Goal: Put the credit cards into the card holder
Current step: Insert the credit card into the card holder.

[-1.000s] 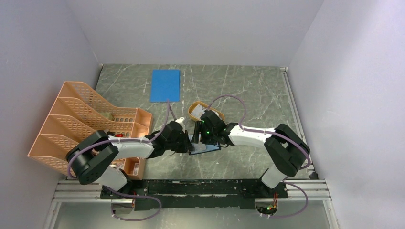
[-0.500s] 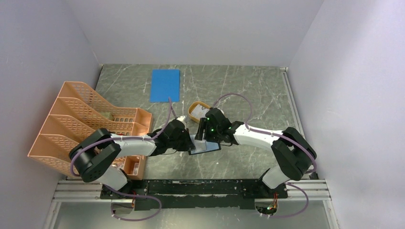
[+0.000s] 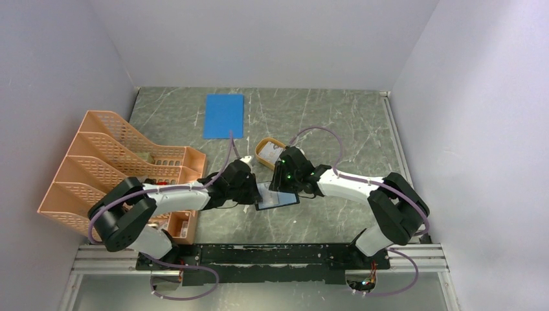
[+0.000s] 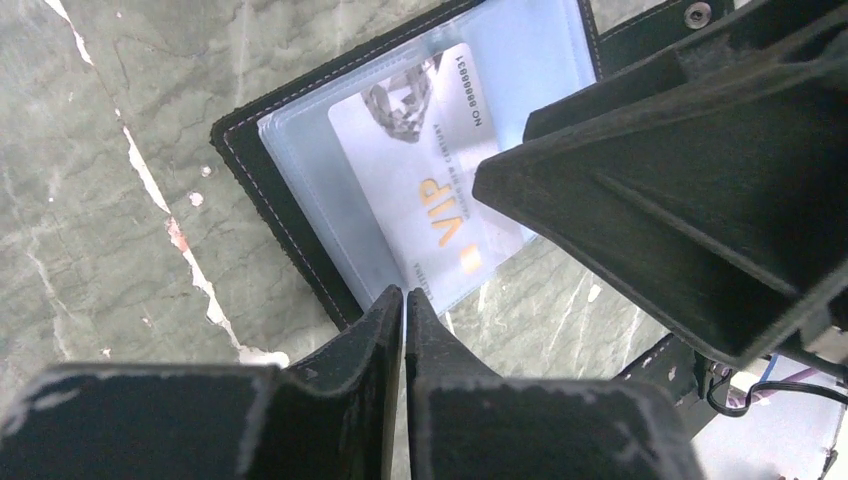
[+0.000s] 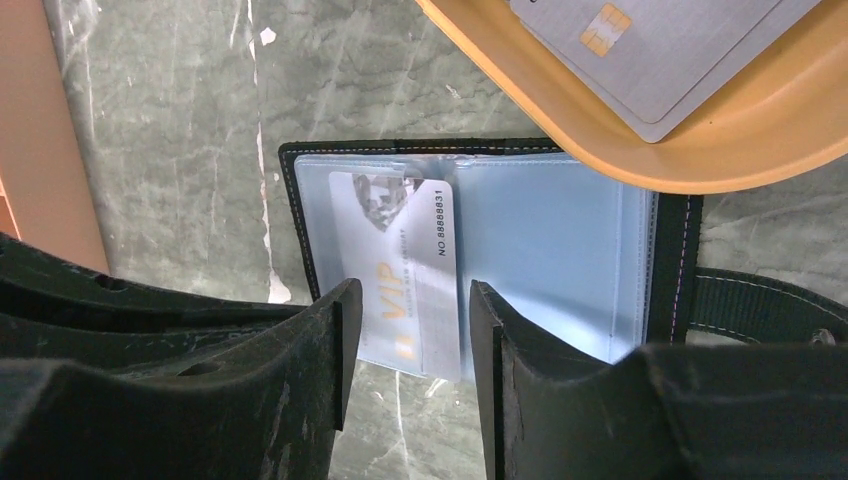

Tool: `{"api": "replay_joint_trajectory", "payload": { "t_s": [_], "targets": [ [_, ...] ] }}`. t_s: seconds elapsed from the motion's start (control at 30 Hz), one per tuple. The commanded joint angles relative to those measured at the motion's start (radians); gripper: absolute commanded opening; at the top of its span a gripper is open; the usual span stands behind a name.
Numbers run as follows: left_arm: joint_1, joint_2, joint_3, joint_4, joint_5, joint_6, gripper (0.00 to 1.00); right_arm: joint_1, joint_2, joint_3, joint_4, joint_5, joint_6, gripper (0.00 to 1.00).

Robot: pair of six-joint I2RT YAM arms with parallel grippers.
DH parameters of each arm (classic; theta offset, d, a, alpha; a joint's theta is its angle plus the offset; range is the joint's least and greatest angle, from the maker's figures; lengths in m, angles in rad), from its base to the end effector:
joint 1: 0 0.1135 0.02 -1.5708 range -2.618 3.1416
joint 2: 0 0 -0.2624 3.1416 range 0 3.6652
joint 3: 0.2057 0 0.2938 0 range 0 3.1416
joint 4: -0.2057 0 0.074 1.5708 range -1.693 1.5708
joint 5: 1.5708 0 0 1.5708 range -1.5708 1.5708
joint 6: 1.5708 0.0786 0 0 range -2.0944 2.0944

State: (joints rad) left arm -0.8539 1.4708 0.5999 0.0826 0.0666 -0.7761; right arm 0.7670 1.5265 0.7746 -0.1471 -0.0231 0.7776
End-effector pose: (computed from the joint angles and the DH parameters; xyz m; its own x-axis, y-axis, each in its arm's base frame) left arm 0.2145 -0.2540 0.0852 -0.8810 -0.0529 -0.4701 0.2324 0.8171 -0.5276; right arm 0.2539 0.2472 0.1036 -0.8956 0.1109 -0.4308 -0.1064 0.8869 0.4495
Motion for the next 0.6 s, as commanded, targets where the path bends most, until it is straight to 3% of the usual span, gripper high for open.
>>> {"api": "replay_joint_trajectory", "payload": {
  "t_s": [0.0, 0.07, 0.3, 0.57],
  "targets": [
    [0.006, -0.055, 0.041, -0.064, -0.004, 0.033, 0.13, -0.008, -0.011, -0.009, 0.003, 0.011, -0.015, 0.47],
    [0.006, -0.094, 0.037, -0.079, -0.013, 0.030, 0.13, -0.010, -0.015, -0.011, -0.002, 0.021, -0.022, 0.46],
    [0.007, -0.173, 0.004, -0.202, -0.175, 0.016, 0.05, -0.010, -0.003, 0.015, -0.067, 0.099, -0.086, 0.23],
    [0.007, -0.075, 0.011, -0.204, -0.208, 0.003, 0.05, -0.011, 0.043, 0.018, -0.059, 0.080, -0.110, 0.12]
  ]
}}
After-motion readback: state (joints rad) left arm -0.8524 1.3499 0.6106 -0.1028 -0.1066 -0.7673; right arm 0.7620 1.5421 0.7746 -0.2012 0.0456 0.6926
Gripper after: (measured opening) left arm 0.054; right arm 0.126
